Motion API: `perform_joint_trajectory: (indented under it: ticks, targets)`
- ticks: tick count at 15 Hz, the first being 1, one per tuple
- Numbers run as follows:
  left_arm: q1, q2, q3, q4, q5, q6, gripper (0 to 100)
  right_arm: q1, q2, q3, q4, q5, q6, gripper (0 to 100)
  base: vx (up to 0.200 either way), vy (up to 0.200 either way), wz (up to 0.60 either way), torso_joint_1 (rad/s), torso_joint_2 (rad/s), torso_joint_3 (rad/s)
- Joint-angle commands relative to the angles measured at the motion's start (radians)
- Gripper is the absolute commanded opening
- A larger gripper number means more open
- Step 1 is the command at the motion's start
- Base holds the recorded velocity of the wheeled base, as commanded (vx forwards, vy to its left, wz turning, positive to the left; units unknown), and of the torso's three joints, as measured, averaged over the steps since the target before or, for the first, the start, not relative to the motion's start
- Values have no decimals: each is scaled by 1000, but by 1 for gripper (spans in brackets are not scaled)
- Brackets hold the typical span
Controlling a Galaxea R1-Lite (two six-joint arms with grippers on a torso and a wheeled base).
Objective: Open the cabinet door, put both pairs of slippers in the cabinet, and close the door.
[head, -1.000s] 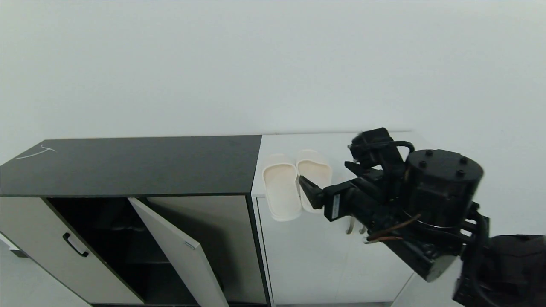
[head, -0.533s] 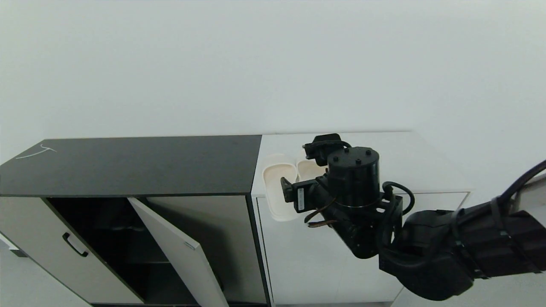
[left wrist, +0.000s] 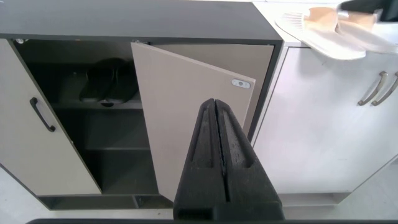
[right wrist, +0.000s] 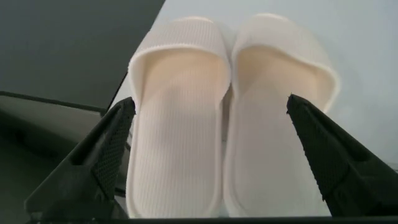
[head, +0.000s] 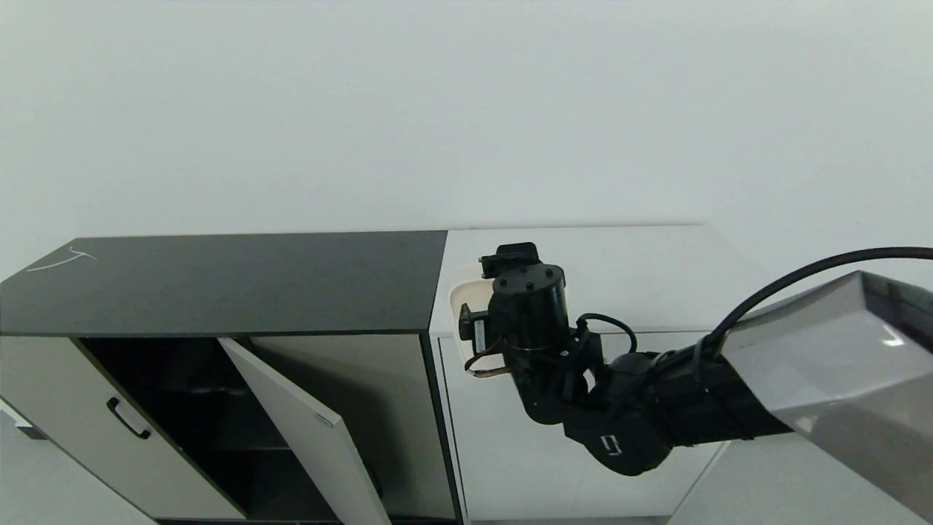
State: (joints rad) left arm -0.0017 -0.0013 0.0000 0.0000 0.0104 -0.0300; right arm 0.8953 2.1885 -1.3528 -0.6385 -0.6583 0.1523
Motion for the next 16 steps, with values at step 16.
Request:
perform_joint_trajectory:
  ticks: [16]
  targets:
    - [0, 1, 0, 0, 0, 1, 0, -139, 304, -434, 109, -44, -20, 100, 0, 0, 0, 0, 0, 0]
